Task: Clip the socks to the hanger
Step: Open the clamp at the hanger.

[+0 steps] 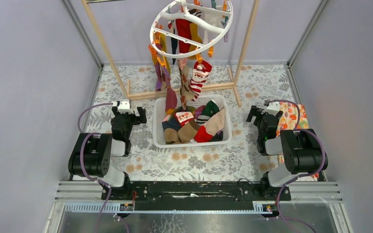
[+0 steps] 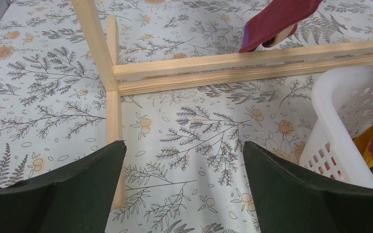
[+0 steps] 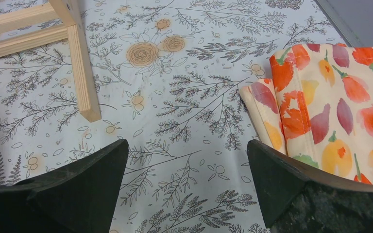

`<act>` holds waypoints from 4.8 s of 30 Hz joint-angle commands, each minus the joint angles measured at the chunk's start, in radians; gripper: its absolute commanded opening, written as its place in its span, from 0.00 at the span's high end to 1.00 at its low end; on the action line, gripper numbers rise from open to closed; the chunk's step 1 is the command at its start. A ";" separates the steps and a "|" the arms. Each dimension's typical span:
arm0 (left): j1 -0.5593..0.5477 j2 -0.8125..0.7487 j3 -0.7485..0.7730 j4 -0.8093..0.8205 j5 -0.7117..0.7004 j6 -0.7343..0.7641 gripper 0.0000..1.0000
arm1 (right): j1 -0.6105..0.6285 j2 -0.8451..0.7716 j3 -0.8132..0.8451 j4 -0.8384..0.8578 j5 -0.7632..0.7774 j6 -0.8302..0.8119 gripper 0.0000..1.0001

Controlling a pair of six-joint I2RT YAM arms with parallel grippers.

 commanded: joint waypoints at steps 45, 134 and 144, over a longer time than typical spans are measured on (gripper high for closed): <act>0.117 -0.292 1.263 -1.917 0.583 0.029 0.01 | 0.227 -0.224 0.823 -0.528 -0.766 0.279 0.19; 0.082 -0.316 1.324 -1.480 1.221 -0.623 0.01 | 0.756 -0.019 1.127 -0.598 -0.640 0.577 1.00; 0.025 -0.179 1.461 -1.611 1.024 -0.513 0.05 | 0.909 -0.005 1.191 -0.762 -0.285 0.295 1.00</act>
